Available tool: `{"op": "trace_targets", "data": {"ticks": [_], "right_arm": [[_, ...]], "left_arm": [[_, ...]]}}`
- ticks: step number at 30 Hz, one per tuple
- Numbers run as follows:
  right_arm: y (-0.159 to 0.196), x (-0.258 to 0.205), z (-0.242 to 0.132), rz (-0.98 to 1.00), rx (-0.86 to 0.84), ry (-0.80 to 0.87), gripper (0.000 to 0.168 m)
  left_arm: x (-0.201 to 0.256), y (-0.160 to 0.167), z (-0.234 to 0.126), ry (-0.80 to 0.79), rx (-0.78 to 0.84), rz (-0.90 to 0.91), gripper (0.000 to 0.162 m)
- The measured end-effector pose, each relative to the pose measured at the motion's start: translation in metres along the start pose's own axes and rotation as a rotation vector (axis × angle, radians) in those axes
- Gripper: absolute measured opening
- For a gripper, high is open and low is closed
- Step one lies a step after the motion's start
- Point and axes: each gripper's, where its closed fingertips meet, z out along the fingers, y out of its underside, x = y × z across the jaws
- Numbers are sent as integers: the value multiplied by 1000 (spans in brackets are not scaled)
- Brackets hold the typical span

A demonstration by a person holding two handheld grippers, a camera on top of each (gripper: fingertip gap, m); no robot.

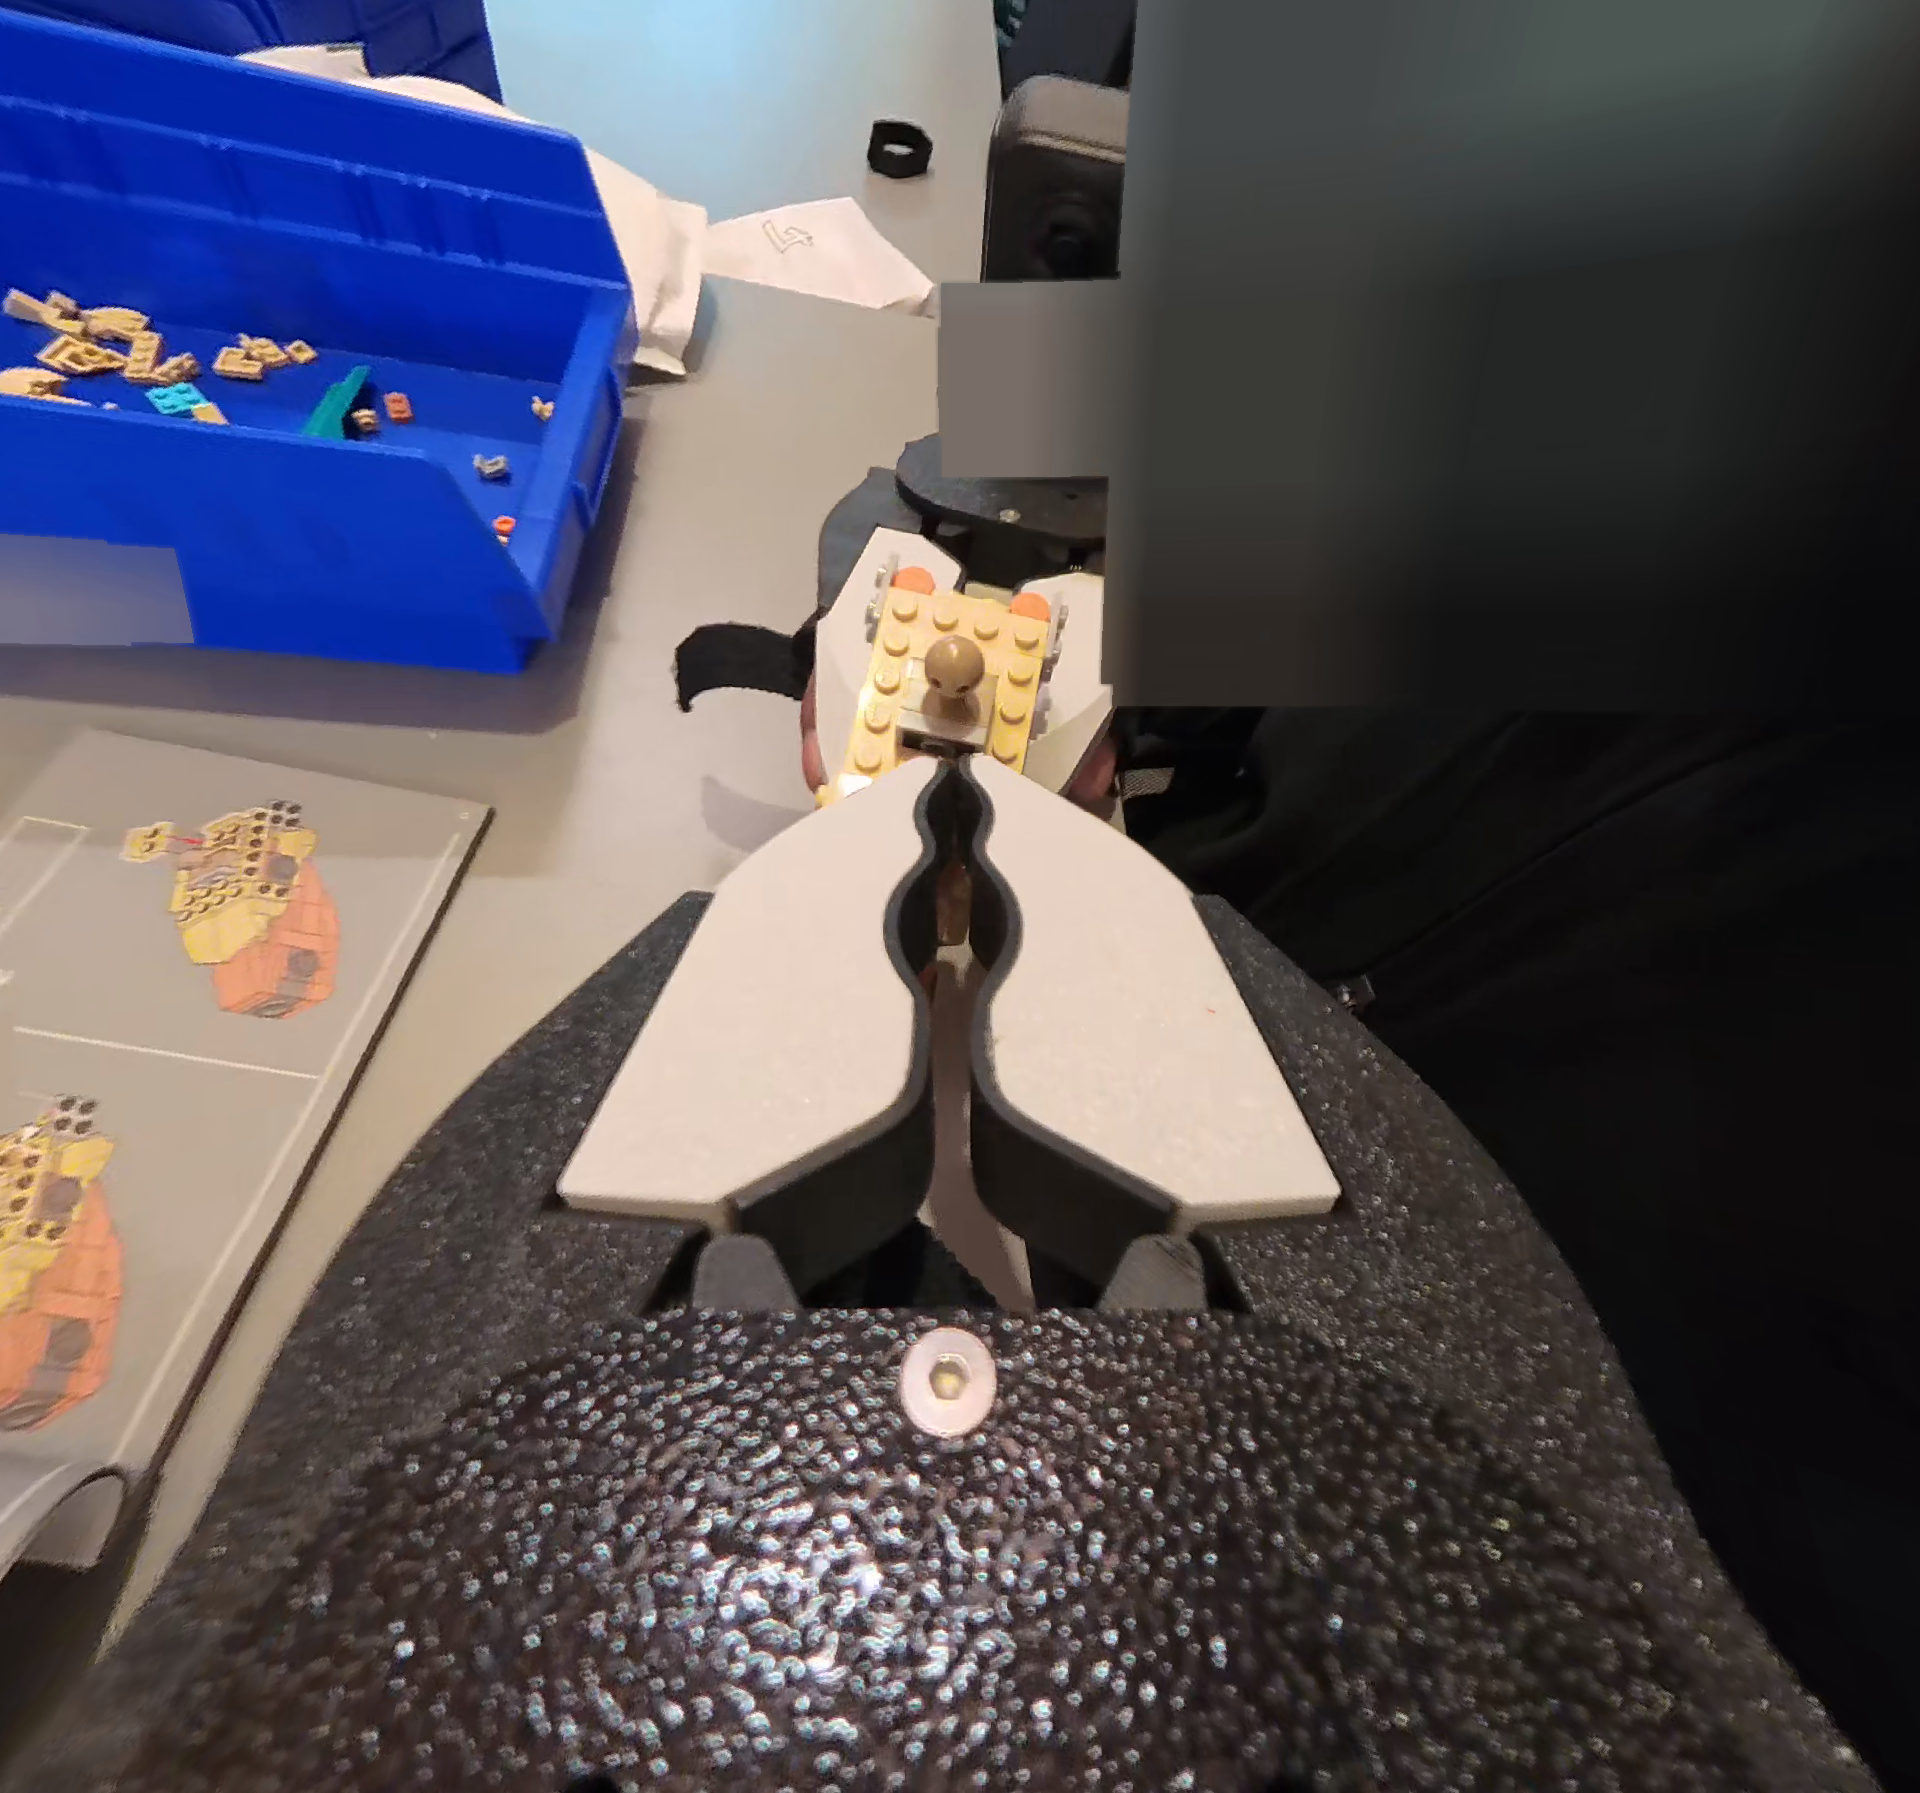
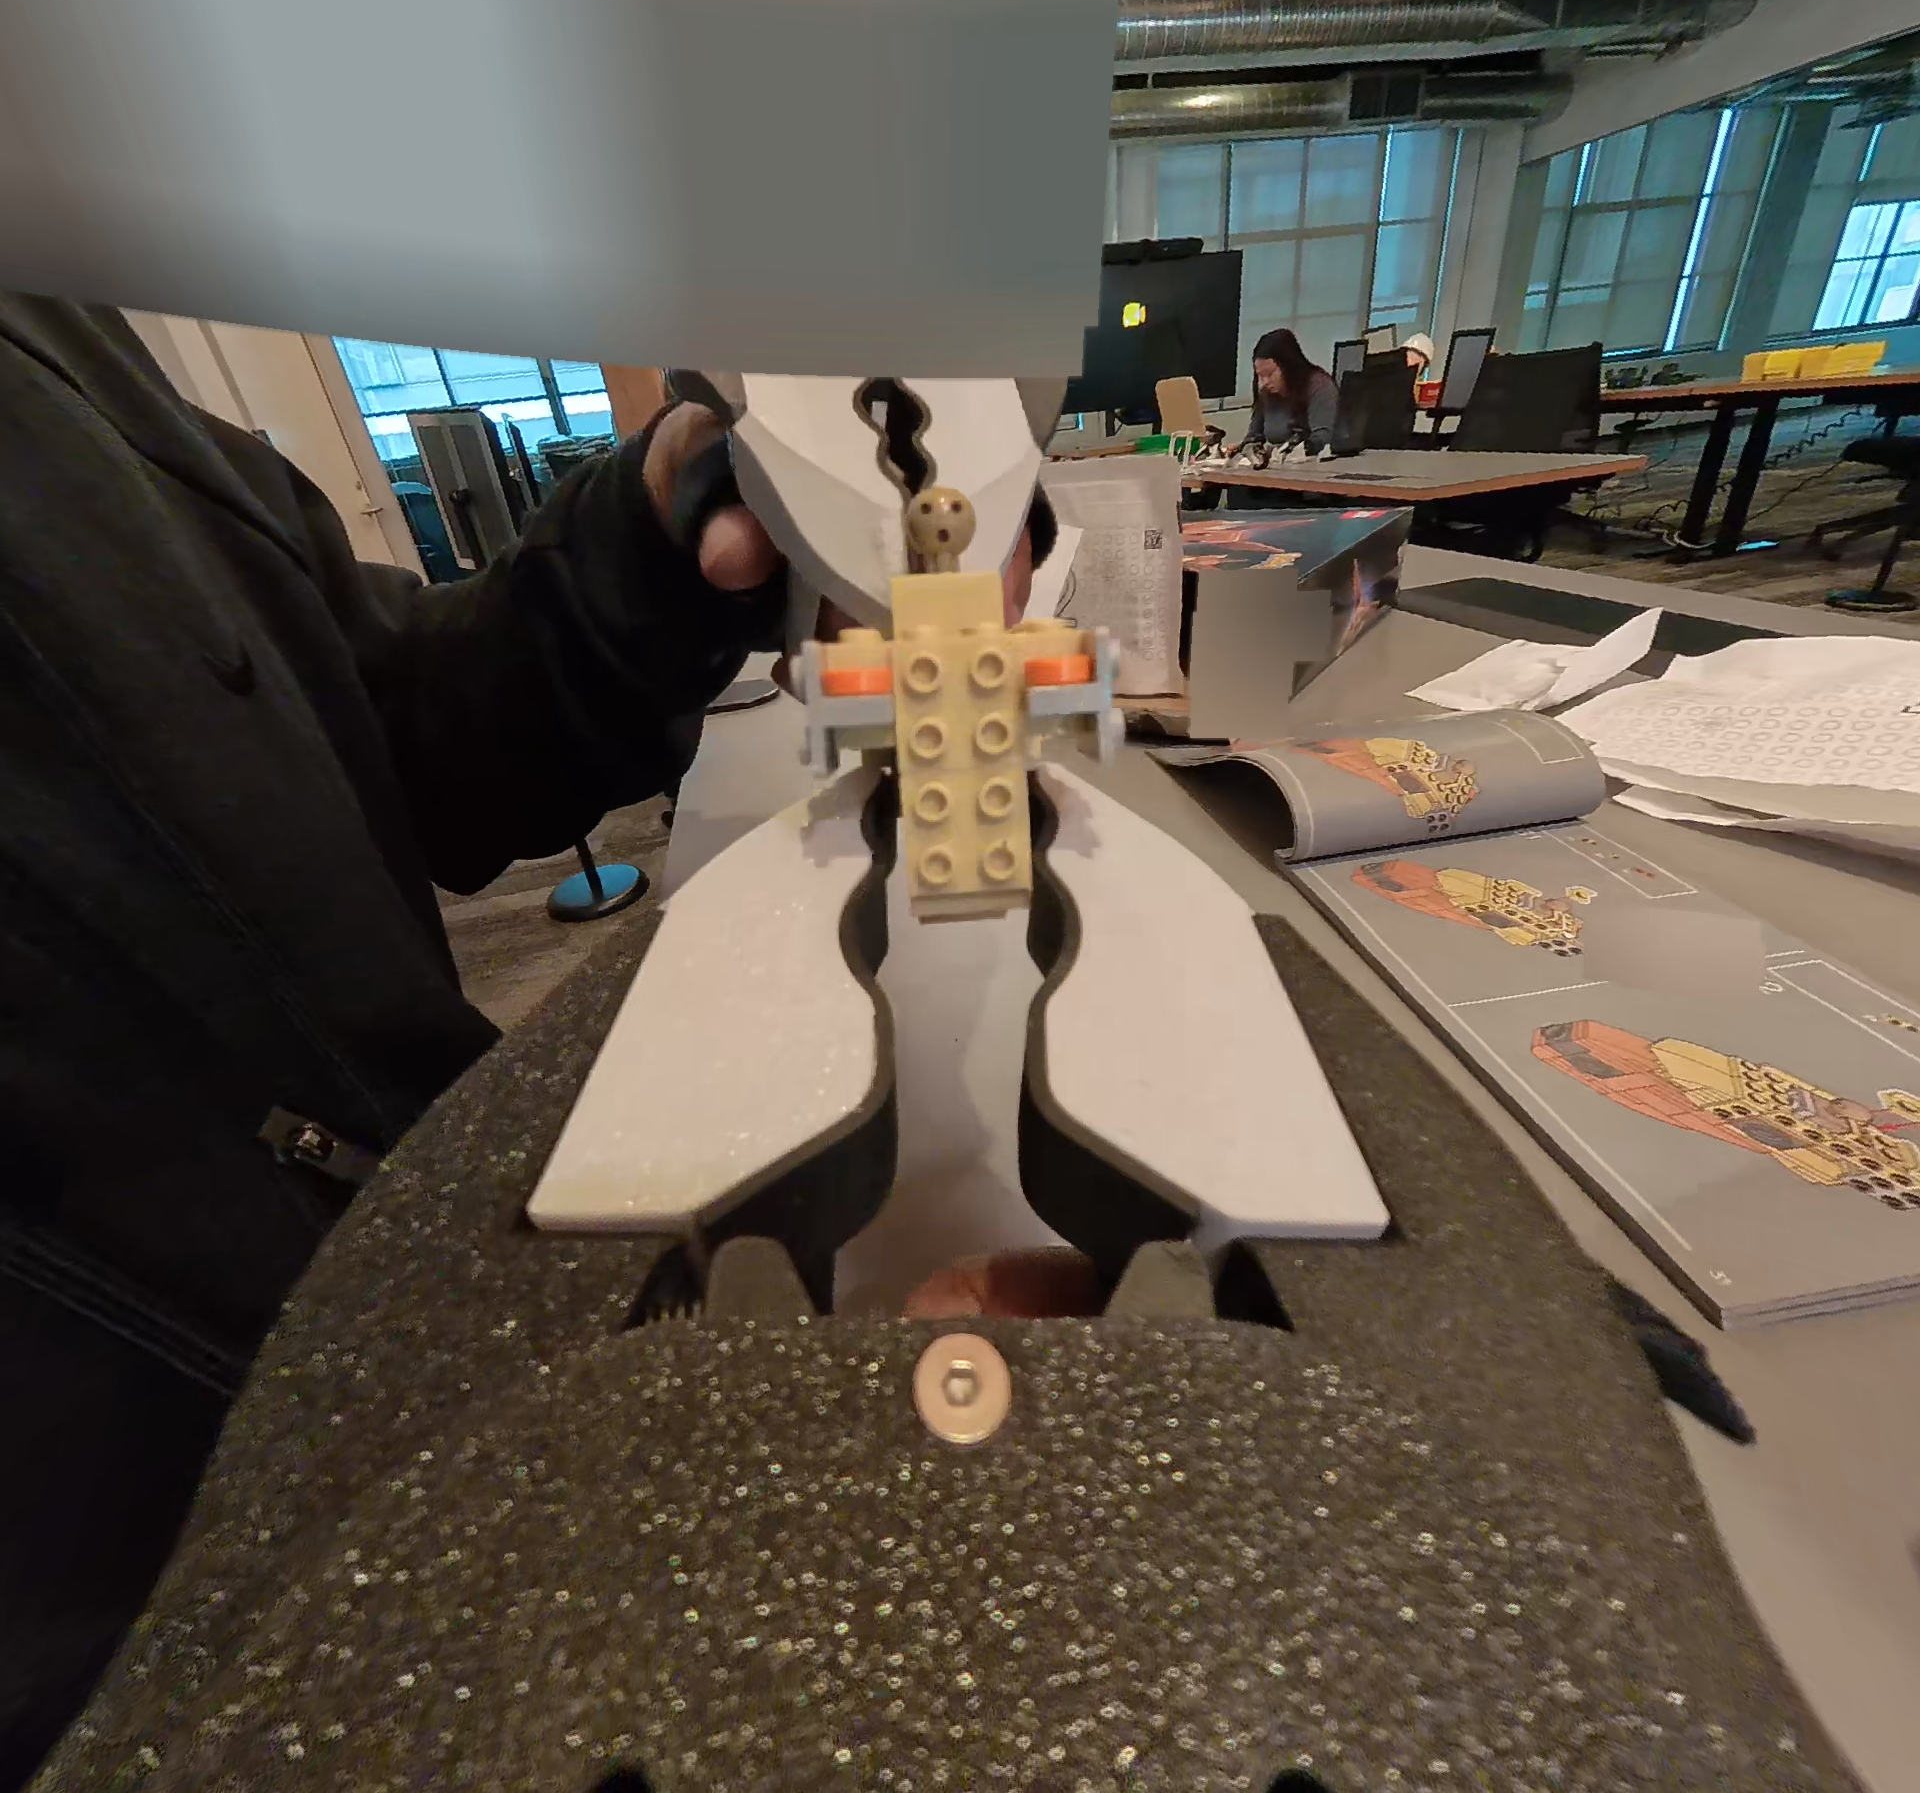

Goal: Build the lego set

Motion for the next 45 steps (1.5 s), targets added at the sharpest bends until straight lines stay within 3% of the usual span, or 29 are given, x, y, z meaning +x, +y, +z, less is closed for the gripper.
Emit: {"op": "trace_targets", "data": {"ticks": [11,13,16,19,24,29,45], "right_arm": [[-10,-3,-4,37,68,-32,22],[-13,-1,-6,81,93,-39,22],[-18,3,-10,186,135,-77,22],[-22,9,-13,295,176,-107,22],[-22,23,-14,414,190,-76,22],[-18,22,-10,437,159,-76,22],[-18,17,-7,411,147,-82,22]], "left_arm": [[3,-14,3,76,157,-53,0],[2,-21,-5,49,224,11,7],[-2,-27,-14,-72,285,256,20],[-2,-21,-12,-198,192,482,31],[-12,-14,1,-421,-1,697,55],[-20,-1,12,-478,-150,849,69],[-23,4,15,-541,-216,1035,60]]}}
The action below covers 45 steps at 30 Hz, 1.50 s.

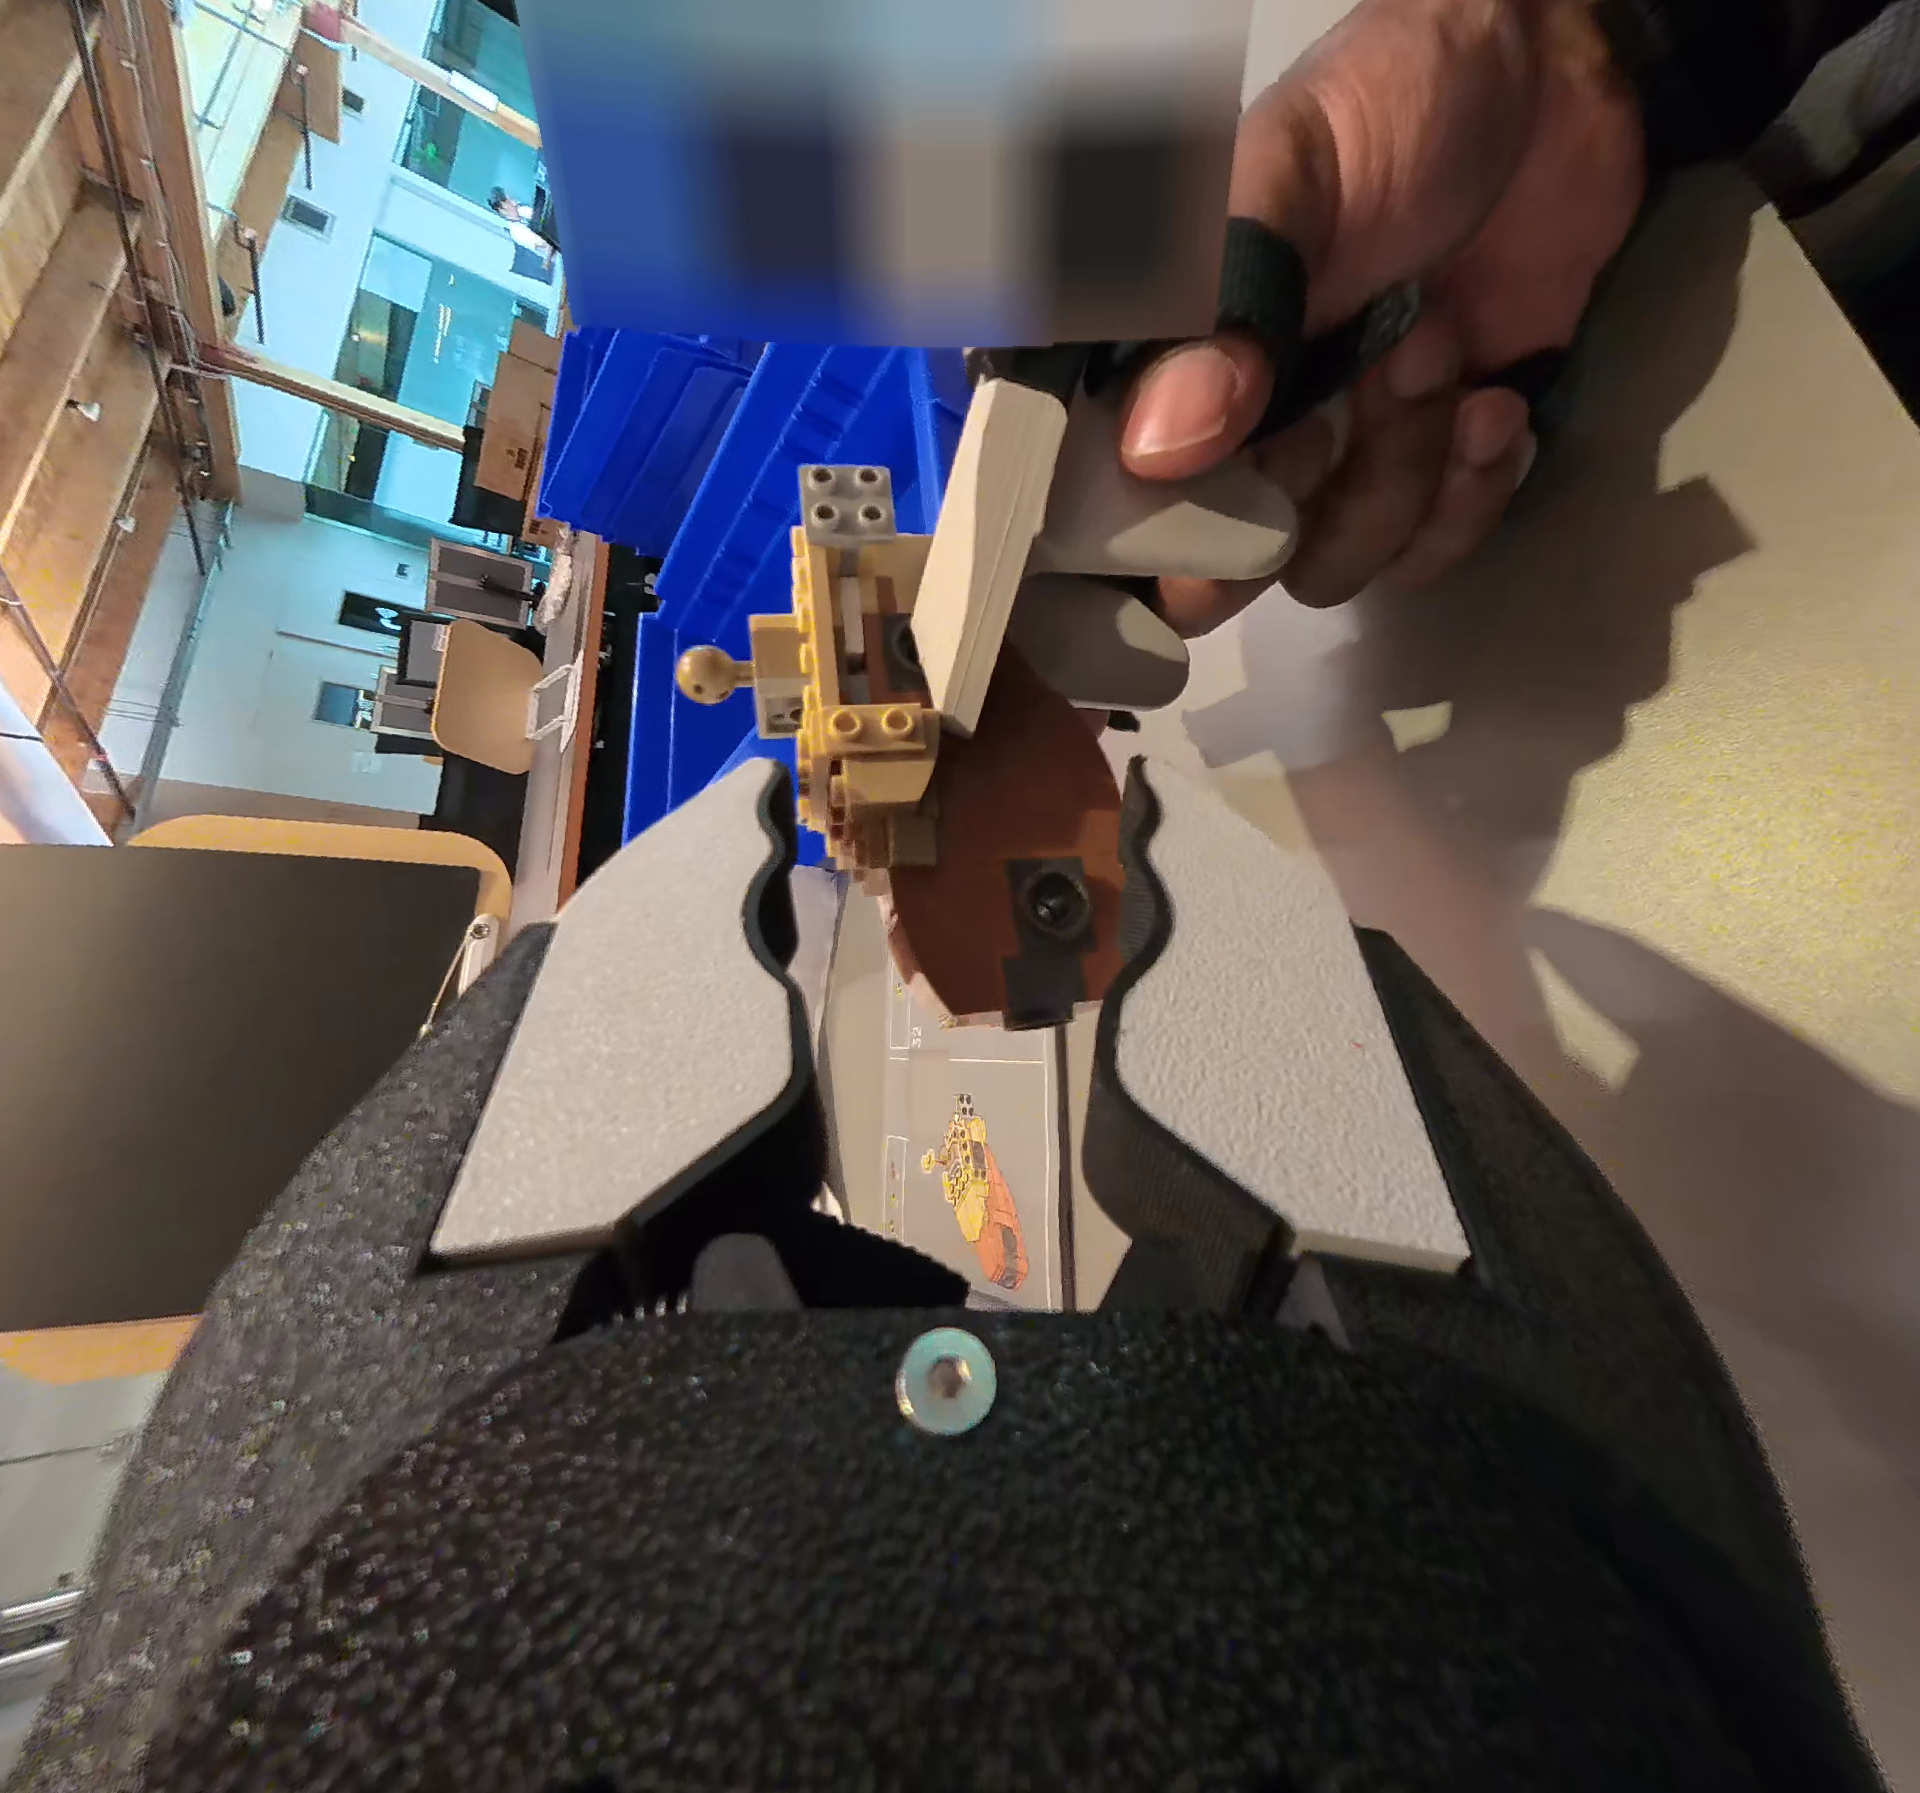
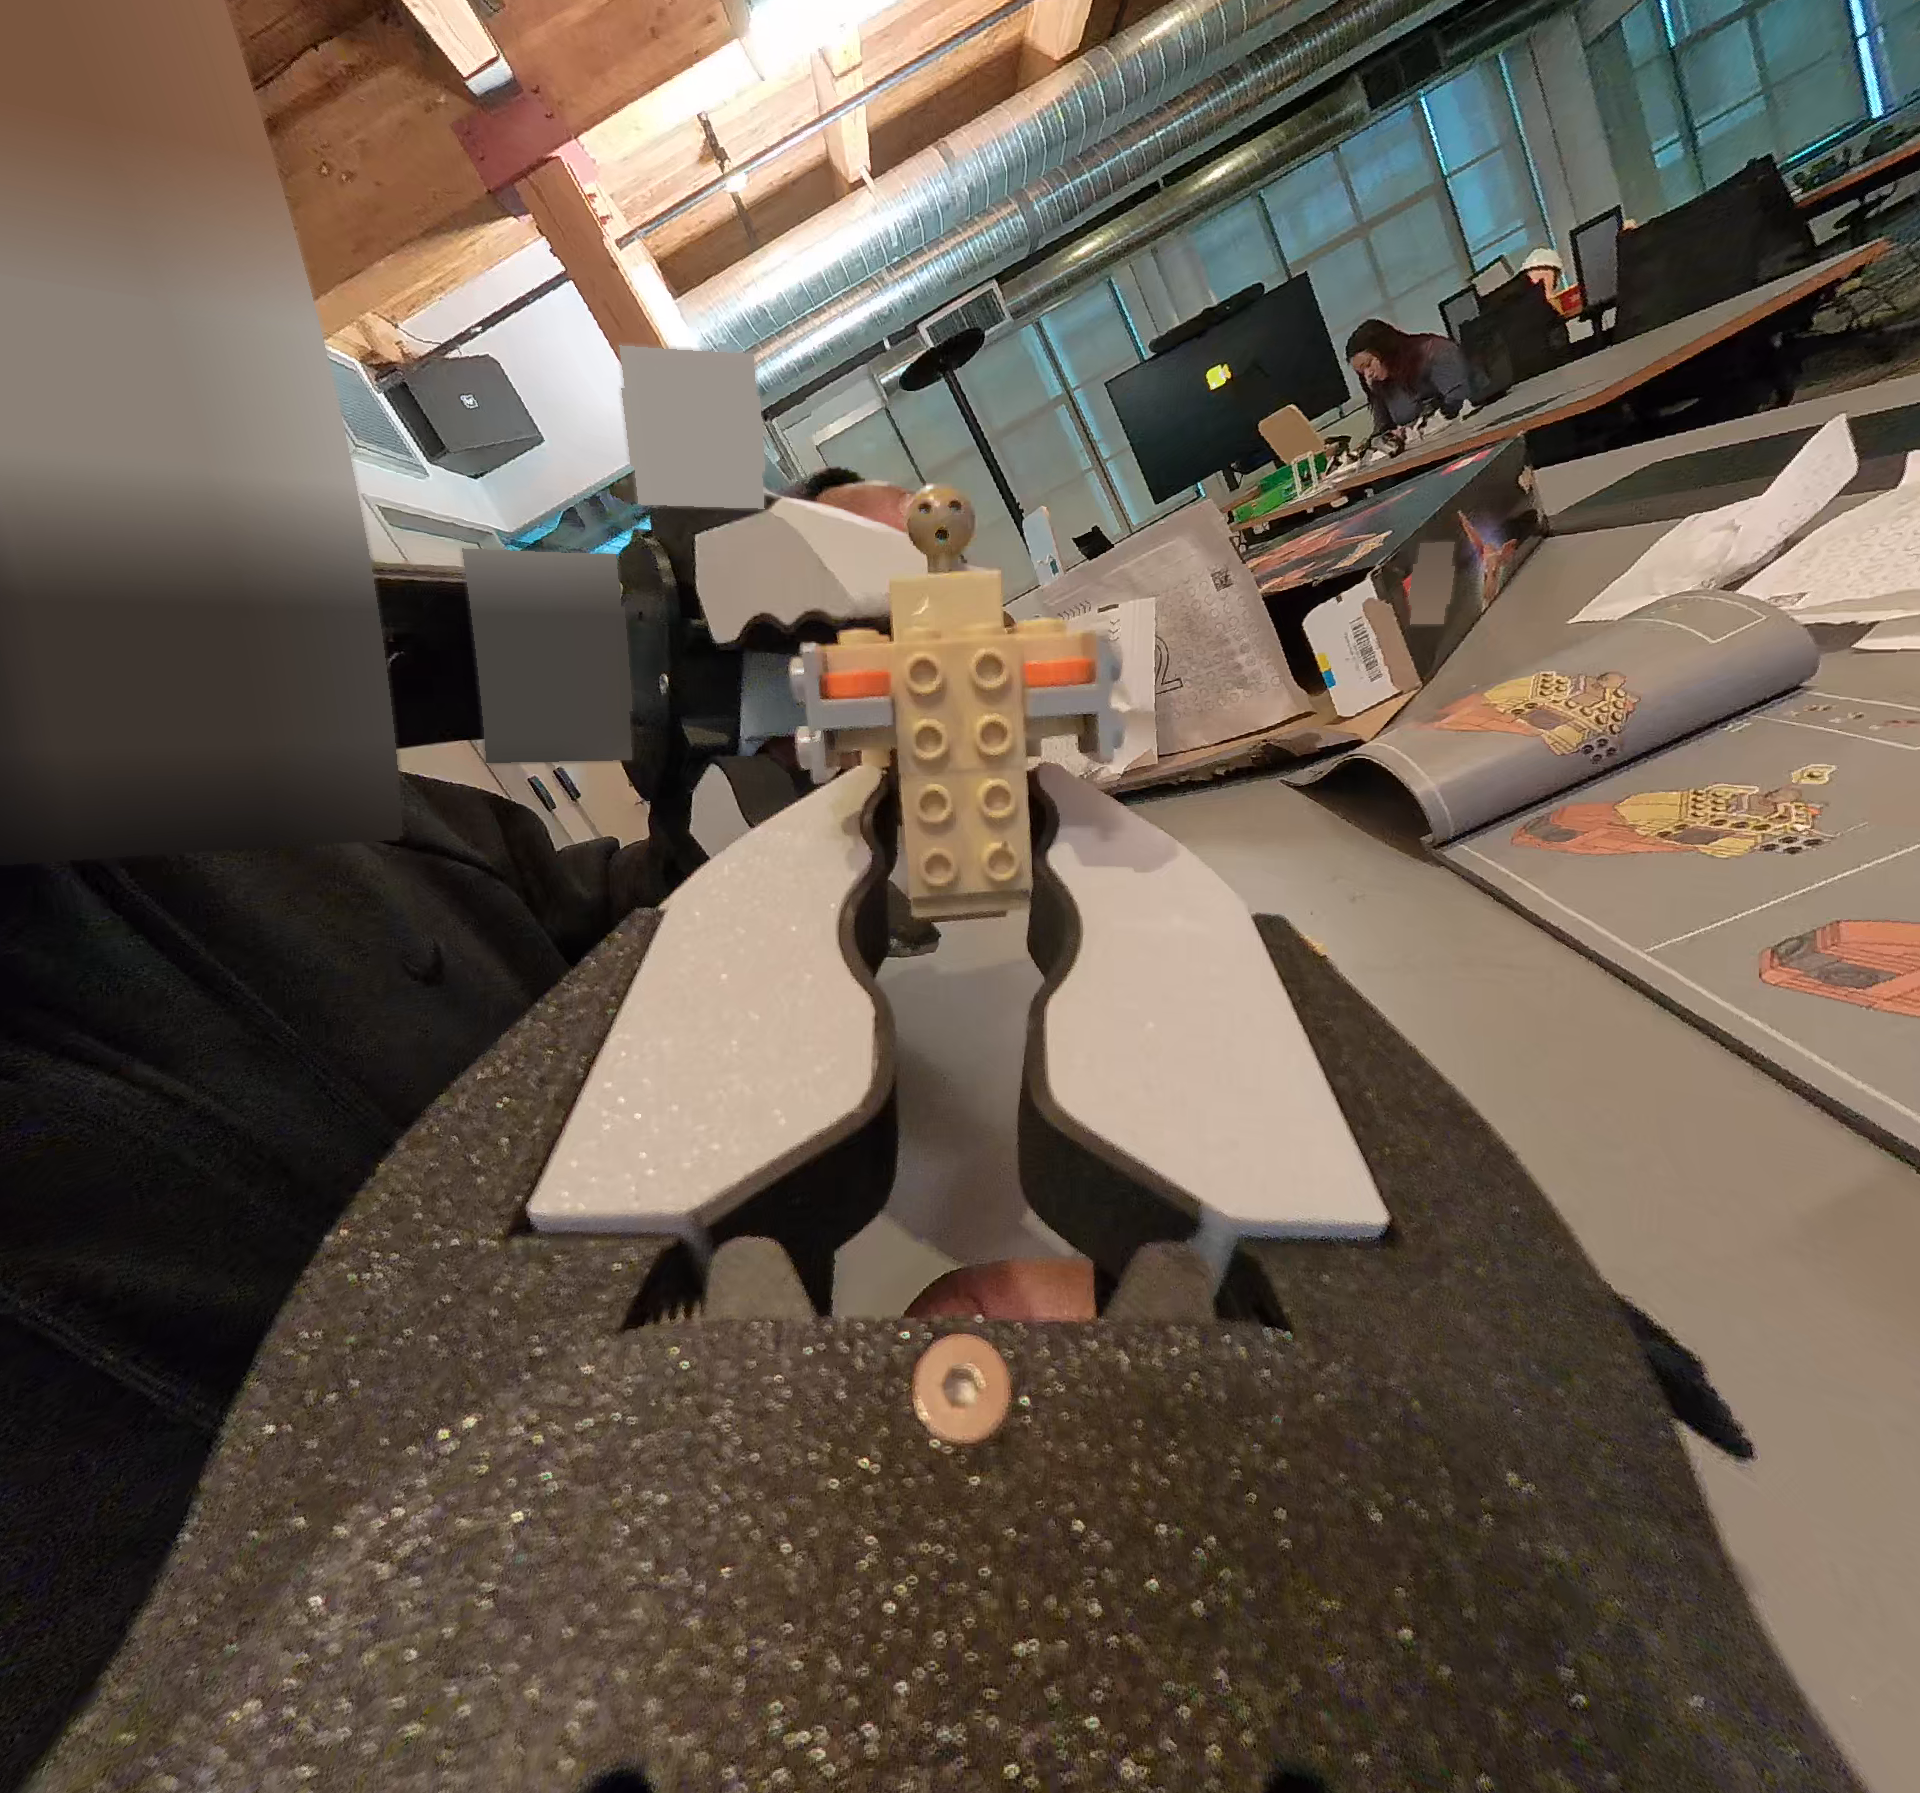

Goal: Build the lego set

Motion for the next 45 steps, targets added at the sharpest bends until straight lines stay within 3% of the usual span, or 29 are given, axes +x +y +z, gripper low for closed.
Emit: {"op": "trace_targets", "data": {"ticks": [30,31,32,34,38,42,45], "right_arm": [[-7,-6,4,-46,41,-11,22],[-6,-6,4,-49,36,-10,22],[-1,-5,5,-69,4,-1,23],[-1,-6,6,-55,7,0,22],[-8,-8,7,-21,56,-18,23],[-13,0,2,58,90,-20,22],[-11,1,0,49,74,-12,22]], "left_arm": [[-10,-5,-8,-65,27,-8,52],[-11,-6,-9,-69,30,-12,47],[-15,-7,-12,-77,37,-26,31],[-15,-7,-13,-71,44,-17,31],[-21,-11,-14,-105,52,-30,34],[-28,-8,-15,-155,43,-41,52],[-31,-6,-19,-140,104,-127,58]]}}
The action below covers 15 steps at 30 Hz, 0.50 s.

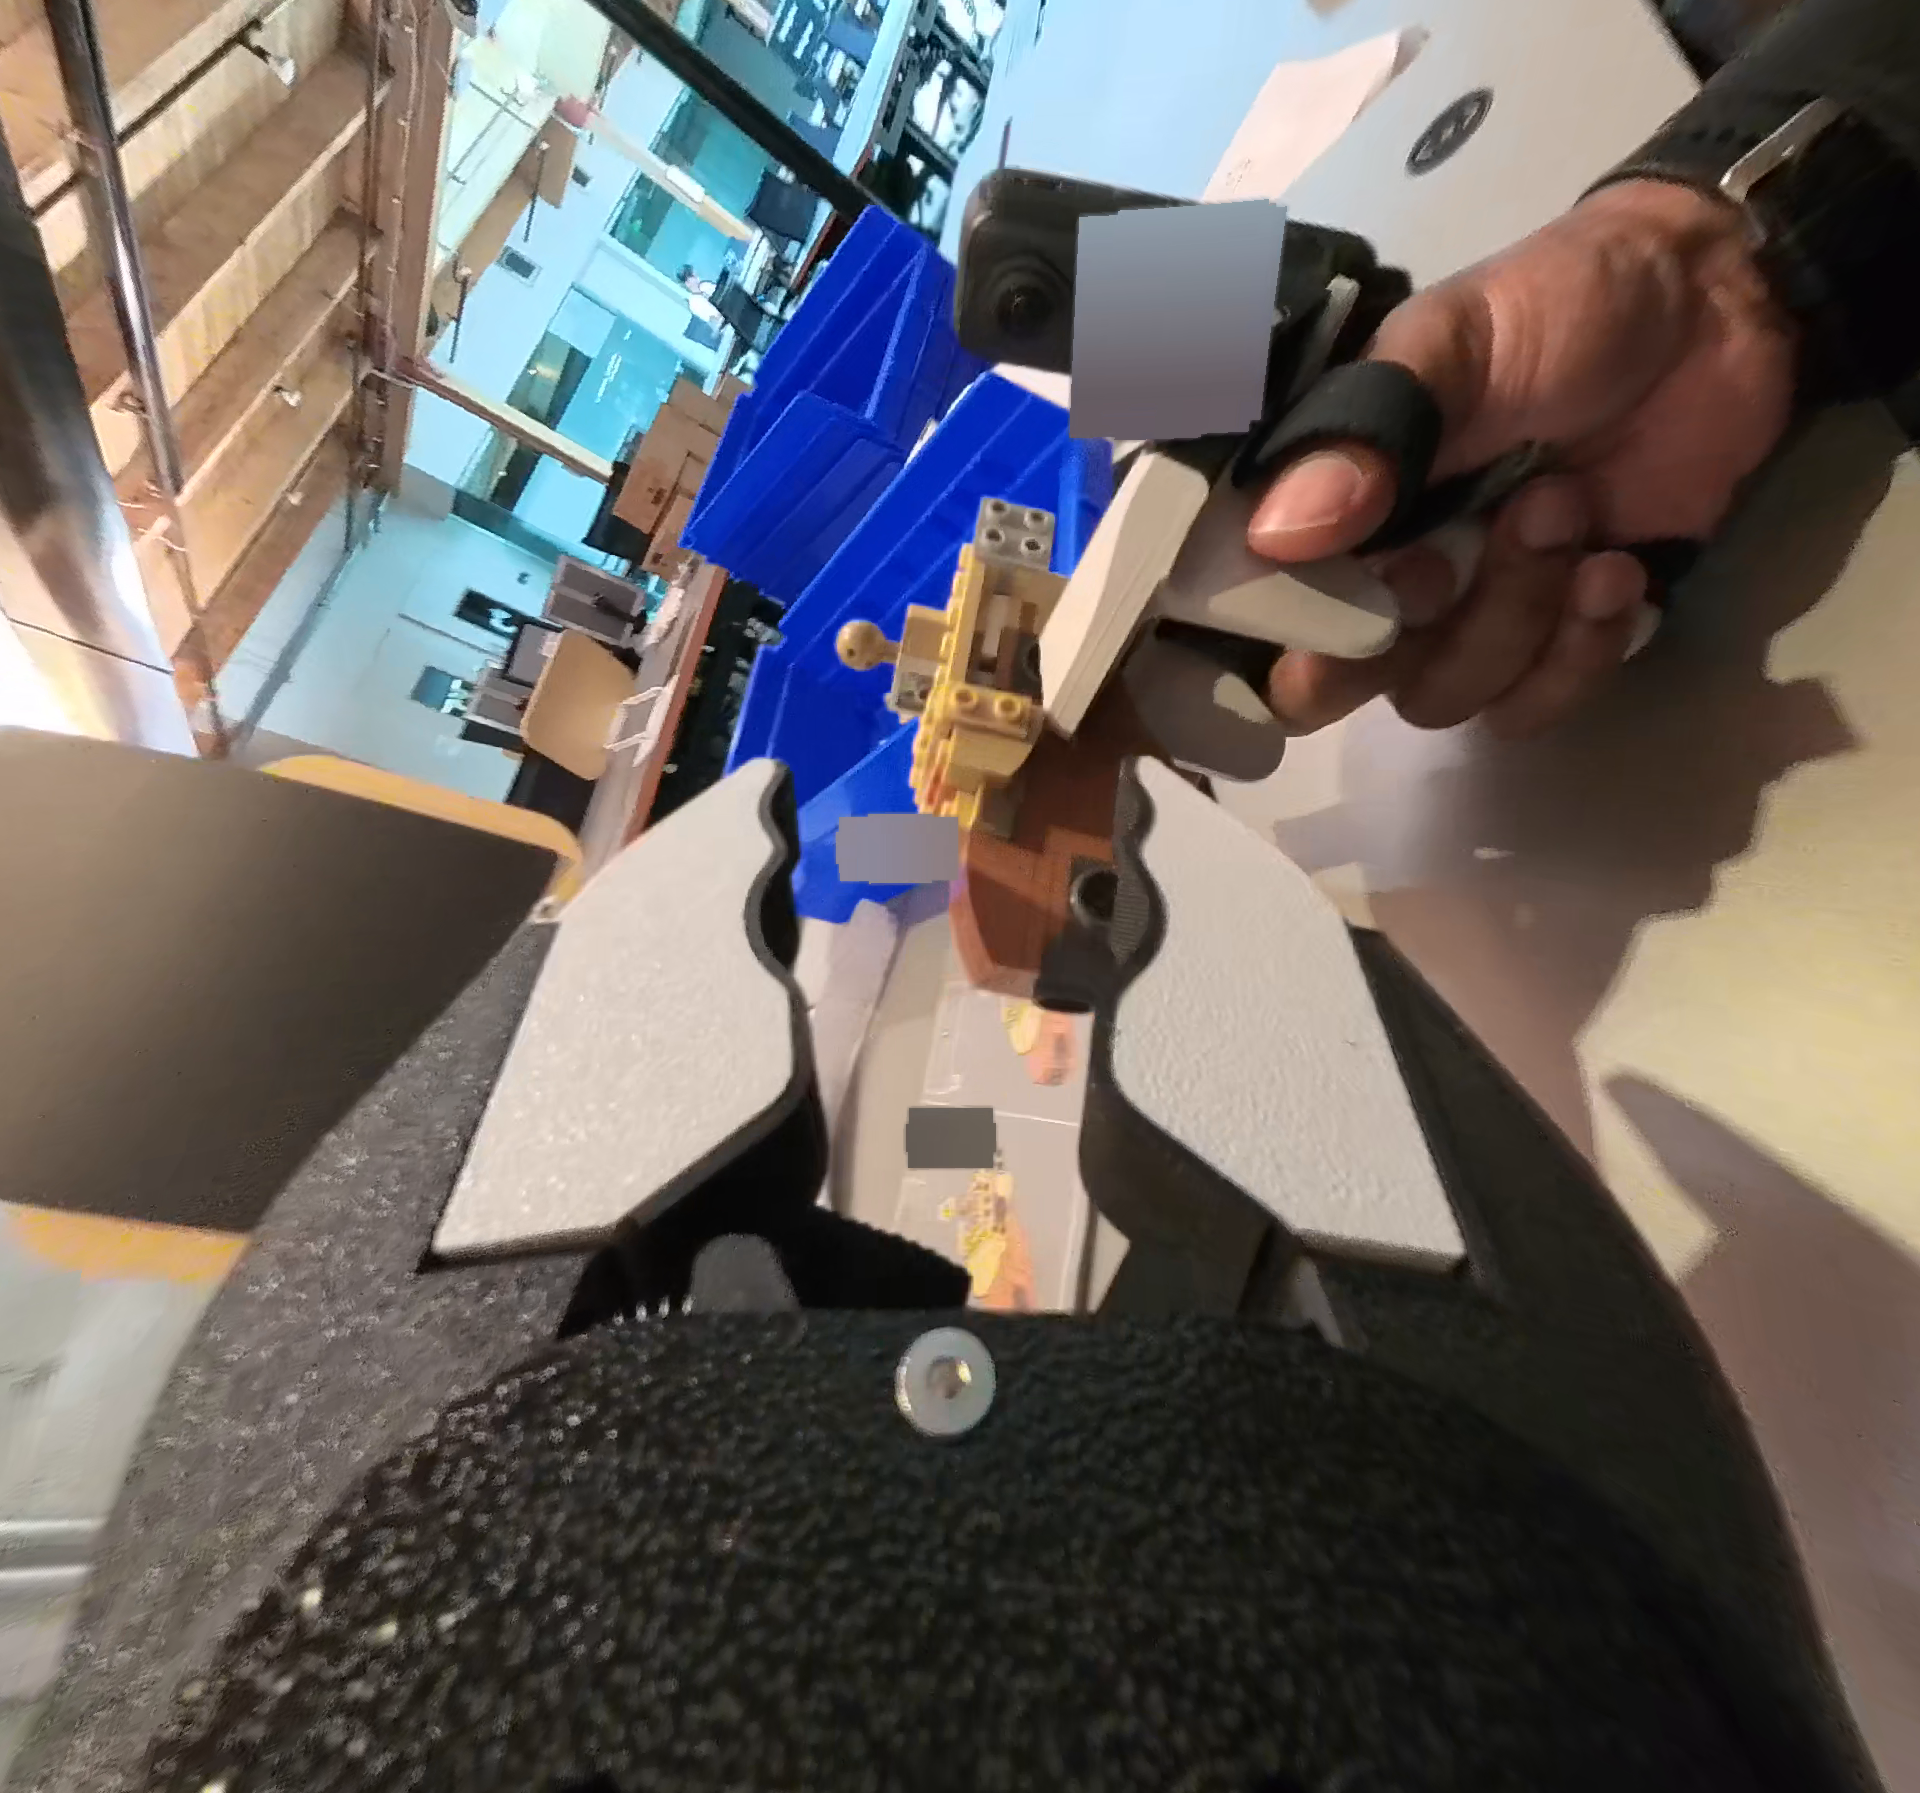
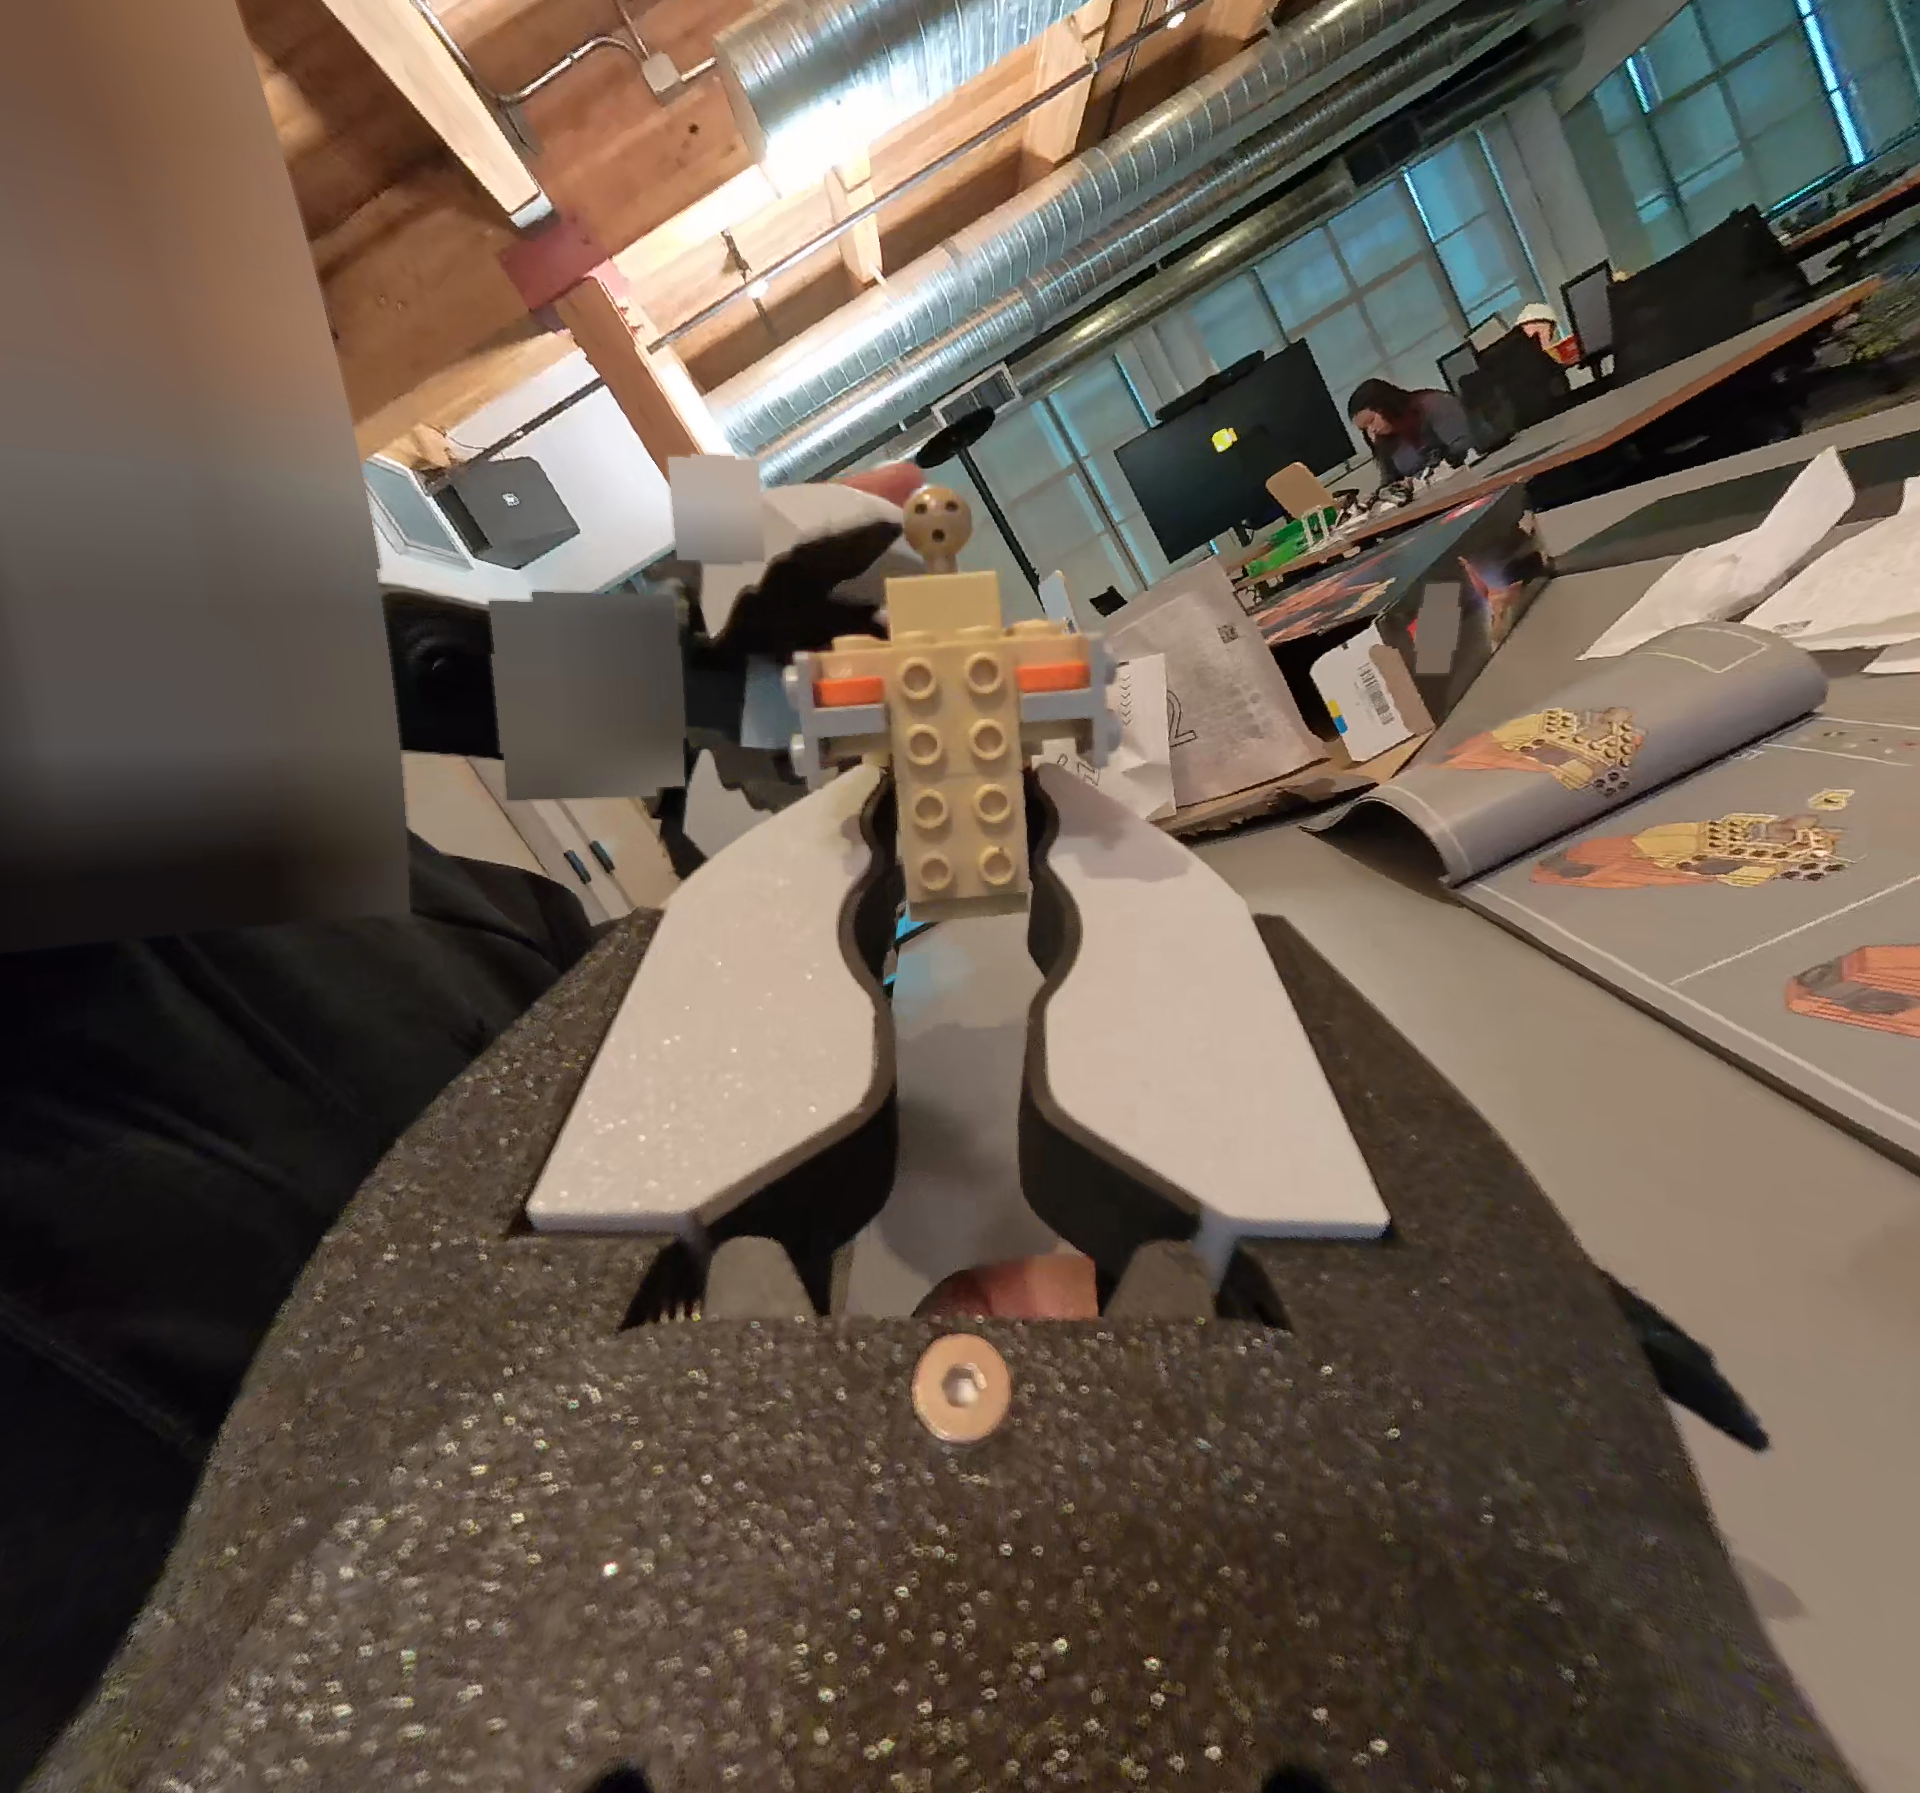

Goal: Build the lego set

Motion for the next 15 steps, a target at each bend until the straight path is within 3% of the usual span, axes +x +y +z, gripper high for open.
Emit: {"op": "trace_targets", "data": {"ticks": [8,15], "right_arm": [[-2,-6,4,146,-6,-88,22],[5,-4,9,204,-50,-84,22]], "left_arm": [[9,6,1,131,63,-213,63],[13,3,1,178,100,-224,67]]}}
